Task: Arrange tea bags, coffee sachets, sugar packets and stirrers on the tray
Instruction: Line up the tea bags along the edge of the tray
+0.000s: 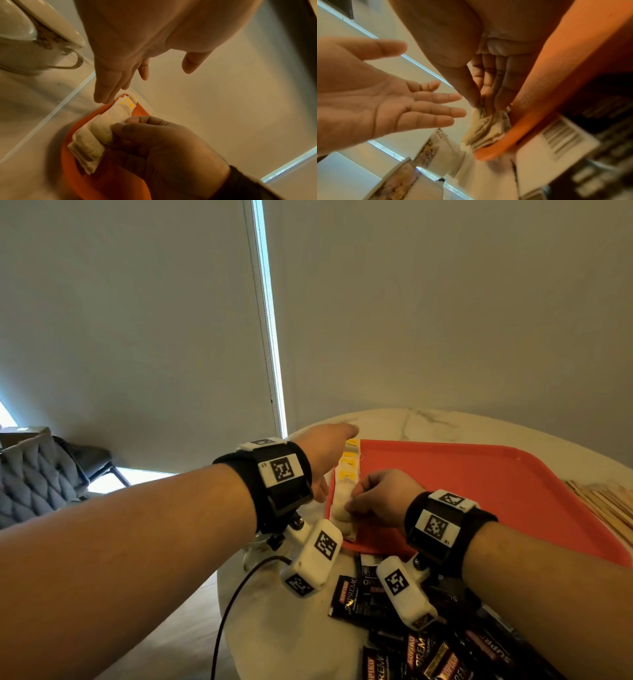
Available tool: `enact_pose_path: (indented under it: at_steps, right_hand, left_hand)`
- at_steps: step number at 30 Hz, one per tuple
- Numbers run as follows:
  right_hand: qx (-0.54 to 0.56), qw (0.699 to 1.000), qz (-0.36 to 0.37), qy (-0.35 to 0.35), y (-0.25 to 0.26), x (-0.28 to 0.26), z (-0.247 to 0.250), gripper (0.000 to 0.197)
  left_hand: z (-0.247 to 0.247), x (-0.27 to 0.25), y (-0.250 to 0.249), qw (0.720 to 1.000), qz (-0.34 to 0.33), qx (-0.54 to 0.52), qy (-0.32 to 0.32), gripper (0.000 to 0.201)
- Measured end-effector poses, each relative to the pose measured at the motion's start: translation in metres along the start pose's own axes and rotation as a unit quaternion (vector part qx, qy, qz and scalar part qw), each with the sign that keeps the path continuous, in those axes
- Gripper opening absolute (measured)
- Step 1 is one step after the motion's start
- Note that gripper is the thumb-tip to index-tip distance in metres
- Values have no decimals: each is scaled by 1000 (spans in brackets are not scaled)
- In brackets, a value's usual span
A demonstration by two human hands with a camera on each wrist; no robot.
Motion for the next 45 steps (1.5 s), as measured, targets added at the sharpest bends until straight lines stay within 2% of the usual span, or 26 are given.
enact_pose_path:
  at_steps: [4, 11, 15, 18, 21, 23, 25, 28, 31, 34, 37, 41, 43, 45]
  right_hand:
    - [-22, 999, -27, 3, -2, 1, 2, 15]
    - [-38, 999, -14, 16, -5, 0, 6, 5]
    - [73, 997, -21, -10, -9, 2, 9, 9]
    - [158, 985, -28, -59, -11, 6, 13, 7]
    - [217, 971, -62, -79, -8, -2, 14, 14]
    - [252, 964, -64, -57, -5, -6, 9, 24]
    - [287, 954, -75, -41, -6, -7, 4, 16]
    - [339, 935, -100, -18, -11, -7, -4, 17]
    - [352, 931, -102, -1, -11, -10, -8, 18]
    - [353, 930, -106, -4, -15, -9, -4, 18]
    - [350, 931, -108, -2, -17, -10, -2, 20]
    - [337, 935, -104, -20, -13, -5, 2, 29]
    - [333, 937, -102, -37, -8, 5, 8, 50]
    - [336, 935, -103, -55, -3, 17, 15, 62]
  left_hand:
    - [-7, 10, 2, 999, 24, 21, 17, 74]
    - [-9, 23, 12, 998, 38, 44, 18, 84]
    - [-9, 27, 13, 998, 22, 49, 8, 78]
    - [-8, 34, 9, 999, 9, 49, -8, 79]
    - [-8, 44, 5, 999, -2, 31, -22, 84]
    - [-10, 50, 4, 1000, 1, 22, -21, 86]
    - [-12, 53, 4, 1000, -2, 16, -24, 84]
    - [-13, 55, 5, 1000, -4, 17, -22, 81]
    - [-14, 58, 8, 1000, 0, 16, -17, 82]
    - [-12, 55, 7, 999, -18, 25, -44, 73]
    - [-13, 57, 7, 999, -12, 27, -40, 76]
    - [-14, 63, 3, 999, -5, 24, -26, 79]
    - [-12, 67, -2, 999, -4, 16, -28, 78]
    - [-10, 75, -9, 999, -6, 5, -36, 77]
Point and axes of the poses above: each hand's wrist, its own x-axis towards the middle knuckle, its own z-axis out of the back of the hand, y = z × x, the point moved 4 cm from there along x, towards the middle knuckle, and after that the axes turned 3 degrees about -y, right-handed, at the moved point
